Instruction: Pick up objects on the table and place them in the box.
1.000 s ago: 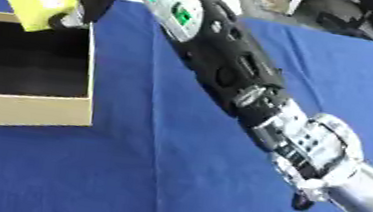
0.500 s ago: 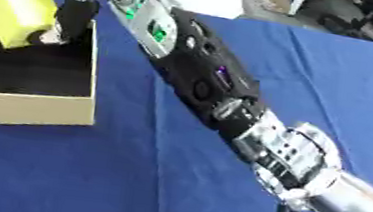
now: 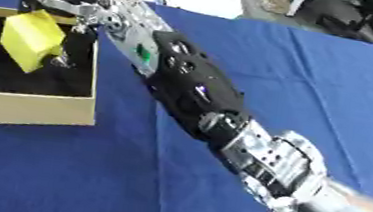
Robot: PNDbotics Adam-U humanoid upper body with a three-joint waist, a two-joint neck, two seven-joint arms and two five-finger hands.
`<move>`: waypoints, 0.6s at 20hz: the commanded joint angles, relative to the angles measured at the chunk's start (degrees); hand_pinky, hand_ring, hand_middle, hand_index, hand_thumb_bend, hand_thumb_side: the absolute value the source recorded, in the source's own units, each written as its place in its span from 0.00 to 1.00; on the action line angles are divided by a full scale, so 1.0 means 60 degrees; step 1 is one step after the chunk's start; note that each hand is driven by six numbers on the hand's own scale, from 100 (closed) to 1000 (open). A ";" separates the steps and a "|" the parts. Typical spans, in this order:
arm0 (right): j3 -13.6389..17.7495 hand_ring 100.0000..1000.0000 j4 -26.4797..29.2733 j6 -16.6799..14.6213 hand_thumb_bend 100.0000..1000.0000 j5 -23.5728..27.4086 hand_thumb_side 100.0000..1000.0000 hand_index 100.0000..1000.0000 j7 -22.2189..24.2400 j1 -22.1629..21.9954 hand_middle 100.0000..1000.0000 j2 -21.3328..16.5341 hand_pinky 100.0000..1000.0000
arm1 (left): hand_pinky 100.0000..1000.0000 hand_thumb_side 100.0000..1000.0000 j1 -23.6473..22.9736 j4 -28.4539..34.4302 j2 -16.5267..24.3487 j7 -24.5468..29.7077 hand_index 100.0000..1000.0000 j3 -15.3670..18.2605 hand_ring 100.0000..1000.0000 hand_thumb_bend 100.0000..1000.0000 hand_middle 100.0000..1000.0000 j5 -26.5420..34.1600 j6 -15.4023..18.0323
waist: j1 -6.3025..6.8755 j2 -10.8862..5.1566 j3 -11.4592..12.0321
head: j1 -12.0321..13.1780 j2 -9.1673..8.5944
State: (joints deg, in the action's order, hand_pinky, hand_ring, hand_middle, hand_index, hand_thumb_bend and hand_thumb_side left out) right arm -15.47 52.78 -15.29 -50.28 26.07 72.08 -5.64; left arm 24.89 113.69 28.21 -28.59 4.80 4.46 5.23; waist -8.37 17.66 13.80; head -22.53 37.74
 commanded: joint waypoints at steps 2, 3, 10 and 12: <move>0.0128 0.95 0.0185 -0.0178 0.46 -0.0540 0.30 0.92 0.0055 0.0251 0.91 -0.0163 0.86 | 0.89 0.78 0.0106 0.0150 0.0132 -0.0013 0.71 0.0036 0.67 0.32 0.59 0.0025 -0.0016 | 0.0076 -0.0194 -0.0010 | -0.0115 -0.0029; 0.0136 0.97 0.0193 -0.0198 0.44 -0.0673 0.33 0.95 0.0078 0.0259 0.94 -0.0171 0.87 | 0.89 0.78 0.0104 0.0150 0.0130 -0.0018 0.71 0.0039 0.67 0.32 0.59 0.0024 -0.0020 | 0.0075 -0.0199 -0.0015 | -0.0122 -0.0030; 0.0270 1.00 0.0271 -0.0235 0.50 -0.1216 0.40 0.98 0.0007 0.0285 1.00 -0.0197 0.91 | 0.89 0.78 0.0100 0.0150 0.0123 -0.0022 0.71 0.0039 0.67 0.32 0.59 0.0027 -0.0033 | 0.0087 -0.0222 -0.0042 | -0.0117 -0.0041; 0.0311 1.00 0.0338 -0.0236 0.50 -0.1208 0.36 0.97 -0.0066 0.0282 1.00 -0.0214 0.91 | 0.89 0.78 0.0091 0.0150 0.0121 -0.0024 0.71 0.0042 0.67 0.32 0.59 0.0029 -0.0036 | 0.0100 -0.0232 -0.0054 | -0.0111 -0.0046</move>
State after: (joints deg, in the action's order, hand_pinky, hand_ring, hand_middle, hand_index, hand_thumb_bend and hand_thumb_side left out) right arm -14.21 53.42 -16.65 -56.96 26.06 72.17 -5.77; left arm 24.88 113.69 28.20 -28.69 4.80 4.46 5.13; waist -8.55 17.63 13.50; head -23.07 37.74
